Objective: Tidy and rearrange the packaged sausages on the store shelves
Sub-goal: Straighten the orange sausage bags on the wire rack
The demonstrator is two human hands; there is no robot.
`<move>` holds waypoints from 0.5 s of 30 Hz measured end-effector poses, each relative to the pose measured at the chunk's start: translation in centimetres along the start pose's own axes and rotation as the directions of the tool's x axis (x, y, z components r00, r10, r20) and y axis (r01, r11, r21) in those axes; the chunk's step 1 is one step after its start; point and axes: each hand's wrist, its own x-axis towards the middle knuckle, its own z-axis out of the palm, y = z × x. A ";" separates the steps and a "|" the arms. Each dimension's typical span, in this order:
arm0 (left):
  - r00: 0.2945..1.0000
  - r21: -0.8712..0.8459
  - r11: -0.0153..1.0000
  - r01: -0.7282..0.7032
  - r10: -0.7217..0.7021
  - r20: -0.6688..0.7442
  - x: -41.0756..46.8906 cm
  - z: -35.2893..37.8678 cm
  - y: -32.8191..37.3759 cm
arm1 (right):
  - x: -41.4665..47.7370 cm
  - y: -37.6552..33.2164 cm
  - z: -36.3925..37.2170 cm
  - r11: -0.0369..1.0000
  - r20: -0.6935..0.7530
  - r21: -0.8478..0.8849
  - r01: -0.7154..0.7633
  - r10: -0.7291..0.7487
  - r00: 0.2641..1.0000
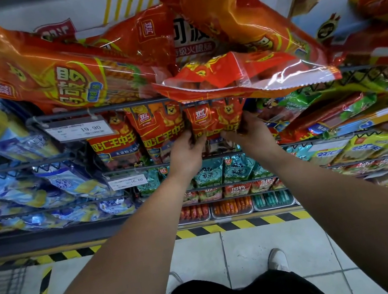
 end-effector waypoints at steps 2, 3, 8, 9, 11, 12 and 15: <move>1.000 -0.008 1.000 0.012 -0.012 -0.009 0.4 0.1 0.2 | 0.6 -0.1 0.1 0.999 -0.011 -0.037 -0.015 0.015 1.000; 0.999 -0.006 1.000 0.027 -0.027 -0.021 0.6 0.2 0.3 | 1.0 -0.1 0.1 0.998 -0.014 -0.056 -0.032 0.031 0.999; 0.988 0.051 0.992 0.113 -0.107 -0.109 1.8 0.9 0.6 | 2.5 0.1 0.4 0.986 -0.042 -0.109 -0.129 0.125 0.991; 0.986 0.054 0.991 0.122 -0.115 -0.120 1.8 1.0 0.5 | 2.7 0.2 0.5 0.983 -0.045 -0.118 -0.143 0.139 0.989; 0.982 0.049 0.989 0.143 -0.135 -0.134 1.8 1.0 0.6 | 2.9 0.2 0.6 0.978 -0.038 -0.131 -0.163 0.159 0.987; 0.980 0.053 0.987 0.151 -0.143 -0.139 1.7 1.1 0.6 | 2.9 0.1 0.7 0.975 -0.038 -0.145 -0.166 0.162 0.986; 0.979 0.093 0.983 0.158 -0.144 -0.144 1.4 1.1 0.8 | 2.4 -0.2 1.0 0.962 -0.065 -0.240 -0.131 0.119 0.991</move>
